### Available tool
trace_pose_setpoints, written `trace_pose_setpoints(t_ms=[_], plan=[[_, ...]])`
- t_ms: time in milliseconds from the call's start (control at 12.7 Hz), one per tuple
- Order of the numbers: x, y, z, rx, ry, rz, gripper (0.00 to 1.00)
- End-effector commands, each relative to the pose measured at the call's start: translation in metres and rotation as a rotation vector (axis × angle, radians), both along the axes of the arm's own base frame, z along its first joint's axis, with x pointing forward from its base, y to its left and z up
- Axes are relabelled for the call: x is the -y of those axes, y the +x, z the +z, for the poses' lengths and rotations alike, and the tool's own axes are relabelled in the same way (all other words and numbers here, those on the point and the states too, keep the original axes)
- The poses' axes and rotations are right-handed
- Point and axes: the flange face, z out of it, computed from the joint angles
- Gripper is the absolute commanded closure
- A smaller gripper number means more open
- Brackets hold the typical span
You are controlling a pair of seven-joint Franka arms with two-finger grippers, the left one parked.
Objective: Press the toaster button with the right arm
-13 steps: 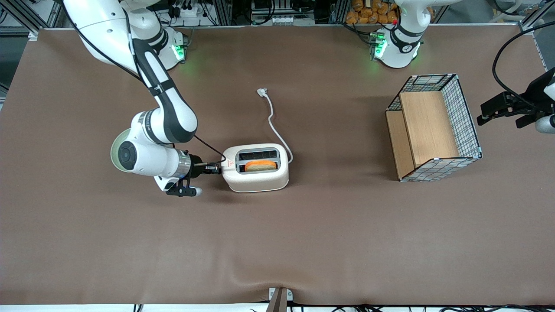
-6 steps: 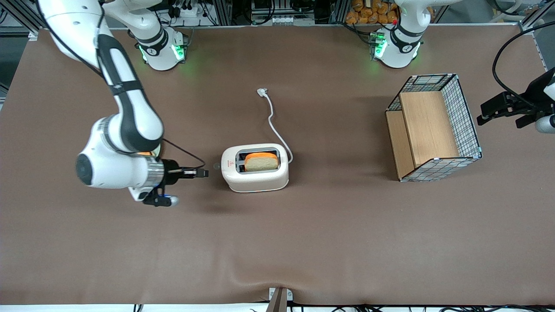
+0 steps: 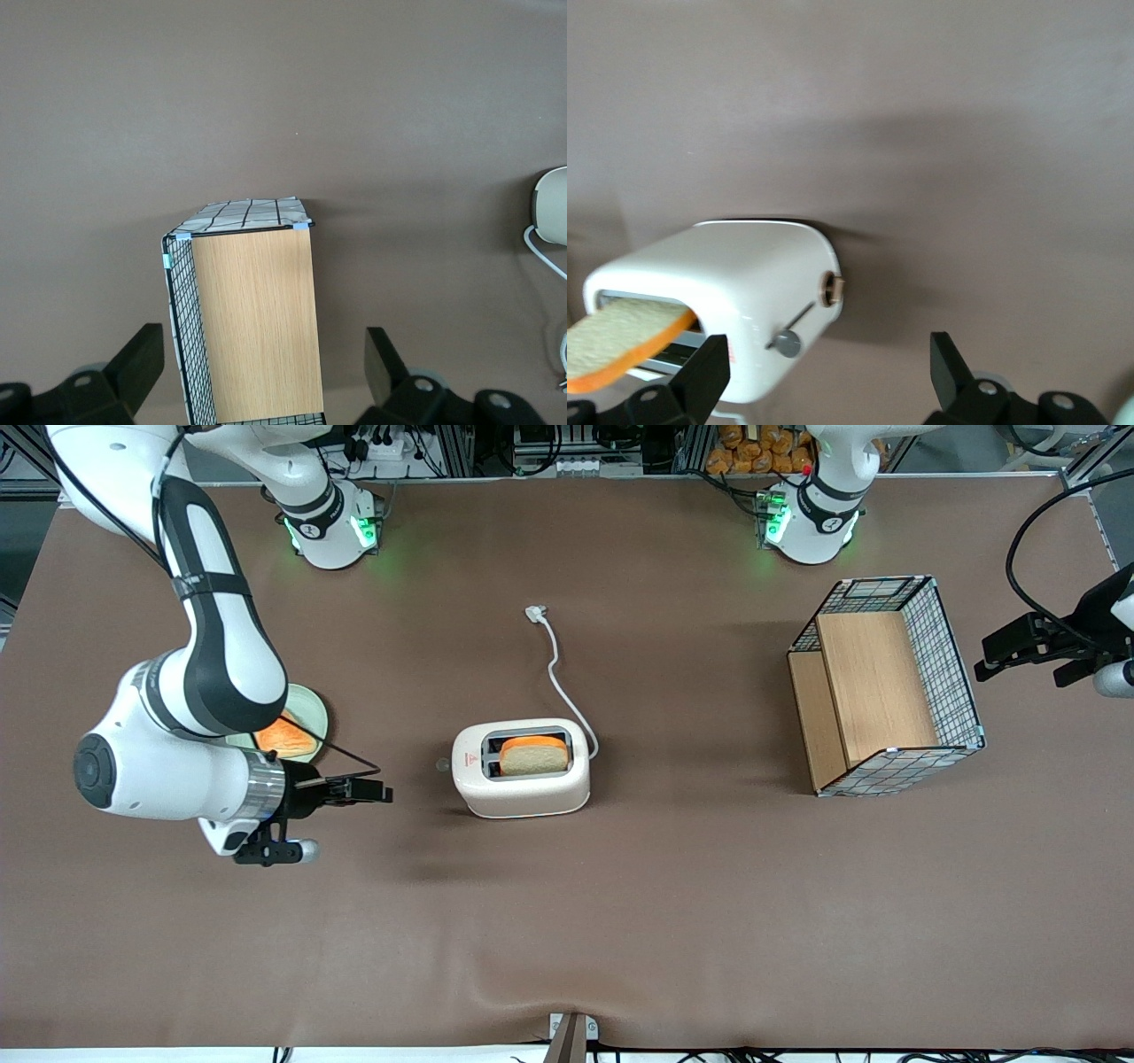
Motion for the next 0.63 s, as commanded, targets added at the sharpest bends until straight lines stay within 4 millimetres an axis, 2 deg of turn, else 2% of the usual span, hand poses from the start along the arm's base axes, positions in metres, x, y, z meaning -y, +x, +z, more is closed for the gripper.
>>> trace_pose_setpoints(t_ms=[0,314,550], plan=[[0.022,0.013,0.031,0.021,0.008,0.019,0.00],[0.053,0.021,0.077,0.075,0.031,-0.010,0.00],[0.057,0.012,0.127,0.098,-0.073,0.040,0.00]])
